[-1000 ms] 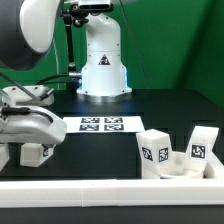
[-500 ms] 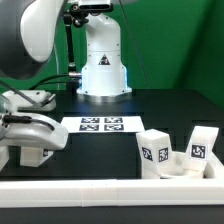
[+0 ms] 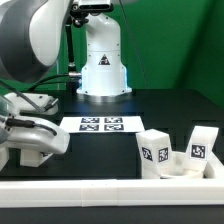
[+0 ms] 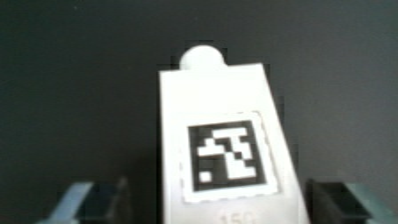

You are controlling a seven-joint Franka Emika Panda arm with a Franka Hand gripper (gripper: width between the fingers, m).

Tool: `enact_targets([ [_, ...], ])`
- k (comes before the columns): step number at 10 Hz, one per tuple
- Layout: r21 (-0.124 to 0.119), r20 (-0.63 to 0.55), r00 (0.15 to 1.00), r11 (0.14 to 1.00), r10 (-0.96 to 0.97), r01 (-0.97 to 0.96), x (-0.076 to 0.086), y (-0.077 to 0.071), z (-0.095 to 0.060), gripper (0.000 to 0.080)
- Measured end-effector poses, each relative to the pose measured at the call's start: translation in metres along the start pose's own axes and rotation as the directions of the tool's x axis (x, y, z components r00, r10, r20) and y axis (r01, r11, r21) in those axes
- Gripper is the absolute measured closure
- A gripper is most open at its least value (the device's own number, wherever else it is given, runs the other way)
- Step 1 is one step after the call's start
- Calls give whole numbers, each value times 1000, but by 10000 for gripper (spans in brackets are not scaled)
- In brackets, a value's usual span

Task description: Assemble stool

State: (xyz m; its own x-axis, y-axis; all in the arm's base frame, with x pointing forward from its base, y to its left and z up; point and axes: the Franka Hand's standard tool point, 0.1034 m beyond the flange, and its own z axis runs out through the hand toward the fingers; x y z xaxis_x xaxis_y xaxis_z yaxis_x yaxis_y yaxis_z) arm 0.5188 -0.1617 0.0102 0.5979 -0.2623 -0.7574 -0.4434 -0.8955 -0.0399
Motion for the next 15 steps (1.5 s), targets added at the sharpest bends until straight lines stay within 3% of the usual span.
enact_targets([
  [1,-8,-3,1000,1000,-3,3,0,0,0,408],
  [2,-11,-6,1000,1000,-5,5,1,-2,0,462],
  [4,-11,-8,1000,1000,-6,6,1,-2,-1,462],
  [6,-11,-28,1000,1000,-9,9,-3,-8,-11,462],
  [8,-15,-59,998,1000,-2,1,-17,-27,-30,461],
  [11,-10,-102,989,994,104,-106,-51,-74,-54,461],
  [12,-6,-133,986,994,106,-107,-48,-75,-56,461],
  [13,3,-148,983,994,108,-108,-43,-66,-57,459],
  [15,3,-152,982,994,107,-108,-42,-67,-57,459],
])
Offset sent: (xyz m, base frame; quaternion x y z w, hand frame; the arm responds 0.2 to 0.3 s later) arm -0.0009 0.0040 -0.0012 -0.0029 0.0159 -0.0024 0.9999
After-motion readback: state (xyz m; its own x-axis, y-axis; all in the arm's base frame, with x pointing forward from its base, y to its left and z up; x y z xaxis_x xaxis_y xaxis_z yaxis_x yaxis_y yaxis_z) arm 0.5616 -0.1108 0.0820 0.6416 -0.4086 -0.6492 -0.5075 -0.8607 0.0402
